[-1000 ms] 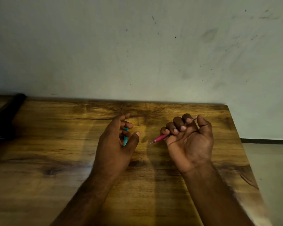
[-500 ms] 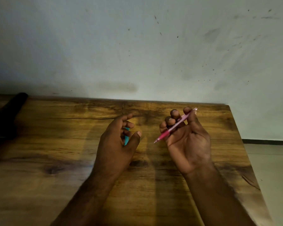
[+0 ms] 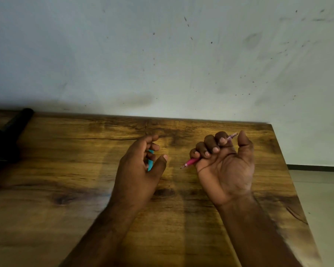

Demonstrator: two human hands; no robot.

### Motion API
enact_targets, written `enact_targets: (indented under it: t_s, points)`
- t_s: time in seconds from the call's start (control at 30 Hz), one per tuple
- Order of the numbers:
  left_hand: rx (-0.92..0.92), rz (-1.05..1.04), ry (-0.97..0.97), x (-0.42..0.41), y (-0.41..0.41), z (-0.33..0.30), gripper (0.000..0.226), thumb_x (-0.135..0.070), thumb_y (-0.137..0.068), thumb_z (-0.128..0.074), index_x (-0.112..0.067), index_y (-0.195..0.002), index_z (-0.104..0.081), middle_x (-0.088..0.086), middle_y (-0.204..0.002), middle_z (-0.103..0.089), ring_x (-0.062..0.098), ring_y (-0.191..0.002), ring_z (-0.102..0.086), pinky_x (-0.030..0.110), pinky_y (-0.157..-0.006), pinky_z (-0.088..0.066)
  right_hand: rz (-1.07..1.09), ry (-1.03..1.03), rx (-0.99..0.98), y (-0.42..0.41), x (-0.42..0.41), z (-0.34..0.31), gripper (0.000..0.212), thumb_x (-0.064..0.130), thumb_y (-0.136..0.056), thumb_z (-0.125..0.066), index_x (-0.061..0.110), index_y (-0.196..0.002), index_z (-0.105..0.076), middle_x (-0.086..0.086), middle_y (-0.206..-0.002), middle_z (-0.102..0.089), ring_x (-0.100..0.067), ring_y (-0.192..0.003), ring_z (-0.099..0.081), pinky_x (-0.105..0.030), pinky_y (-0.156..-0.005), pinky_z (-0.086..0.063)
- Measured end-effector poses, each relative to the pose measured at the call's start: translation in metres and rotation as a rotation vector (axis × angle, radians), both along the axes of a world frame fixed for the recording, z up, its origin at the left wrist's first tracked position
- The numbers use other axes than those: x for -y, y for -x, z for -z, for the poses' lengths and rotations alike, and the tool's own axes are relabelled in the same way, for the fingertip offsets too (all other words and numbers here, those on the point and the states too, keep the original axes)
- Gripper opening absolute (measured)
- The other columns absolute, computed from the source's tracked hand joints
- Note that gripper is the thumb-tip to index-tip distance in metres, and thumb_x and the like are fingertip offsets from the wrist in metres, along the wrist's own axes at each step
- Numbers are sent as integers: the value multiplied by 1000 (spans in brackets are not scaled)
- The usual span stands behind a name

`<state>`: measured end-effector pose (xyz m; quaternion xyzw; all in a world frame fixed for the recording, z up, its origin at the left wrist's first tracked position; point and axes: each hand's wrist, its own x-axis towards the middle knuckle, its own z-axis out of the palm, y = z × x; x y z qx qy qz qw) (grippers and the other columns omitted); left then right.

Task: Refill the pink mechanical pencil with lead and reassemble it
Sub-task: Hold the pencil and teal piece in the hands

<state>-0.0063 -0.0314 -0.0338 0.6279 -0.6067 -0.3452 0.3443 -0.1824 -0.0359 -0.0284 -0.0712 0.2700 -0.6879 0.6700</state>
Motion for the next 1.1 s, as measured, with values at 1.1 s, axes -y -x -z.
enact_targets:
  t_s: [1.1]
  points:
    - [16,11,-3,-2,1,0,42,-34,-88,-72,-37,-128,-58,-22,-110,-63,-5,-93,-61,12,-72,-47,27,-13,-4,1,0,0,45,52,-103,-38,21,-73,-49,3,-66,-36,-15,-63,-33,-35,-69,-32]
